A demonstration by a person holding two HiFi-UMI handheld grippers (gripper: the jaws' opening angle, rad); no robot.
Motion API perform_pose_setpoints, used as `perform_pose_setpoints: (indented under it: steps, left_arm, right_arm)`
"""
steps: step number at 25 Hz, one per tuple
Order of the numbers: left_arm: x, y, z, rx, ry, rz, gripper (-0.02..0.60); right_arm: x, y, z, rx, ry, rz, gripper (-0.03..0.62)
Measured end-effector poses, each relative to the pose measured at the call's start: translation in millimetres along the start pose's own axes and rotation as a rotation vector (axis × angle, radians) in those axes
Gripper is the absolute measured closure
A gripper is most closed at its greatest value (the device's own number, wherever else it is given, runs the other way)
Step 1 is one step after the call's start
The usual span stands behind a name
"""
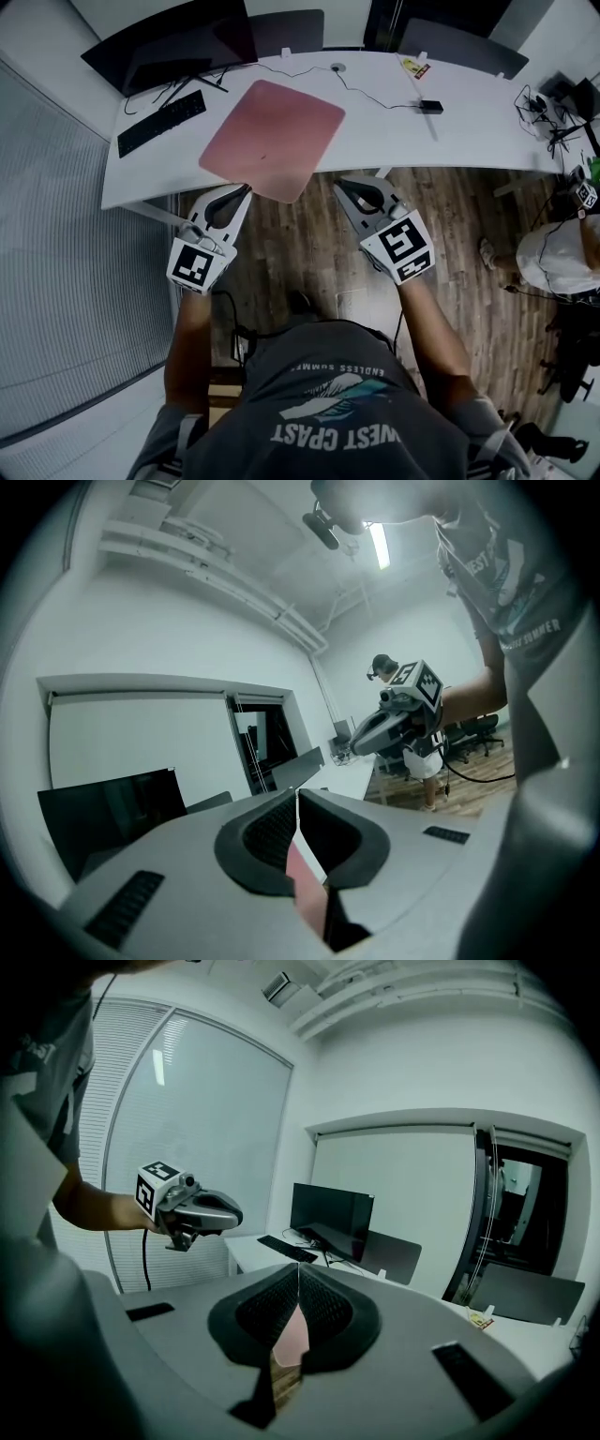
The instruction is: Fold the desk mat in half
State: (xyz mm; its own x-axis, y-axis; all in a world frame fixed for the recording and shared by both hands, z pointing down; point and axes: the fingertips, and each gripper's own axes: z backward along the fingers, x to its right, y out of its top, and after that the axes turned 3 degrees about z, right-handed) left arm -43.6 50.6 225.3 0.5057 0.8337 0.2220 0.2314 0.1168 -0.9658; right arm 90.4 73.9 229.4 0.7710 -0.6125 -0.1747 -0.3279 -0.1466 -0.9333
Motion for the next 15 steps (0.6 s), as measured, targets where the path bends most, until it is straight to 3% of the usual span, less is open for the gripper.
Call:
perform_pose_setpoints:
  steps: [8,15]
  left_arm:
    - [-44,-21,5,-0.001,0.001,0.008,0.557]
    - [-66,-50,11,-0.050,0.011,-0.048,0.557]
  right_arm:
    - [-2,7,-43,-0.030,-0.002,0.025,0.568]
    - [-5,-5,-73,-0.067,0.029,0.064,0.568]
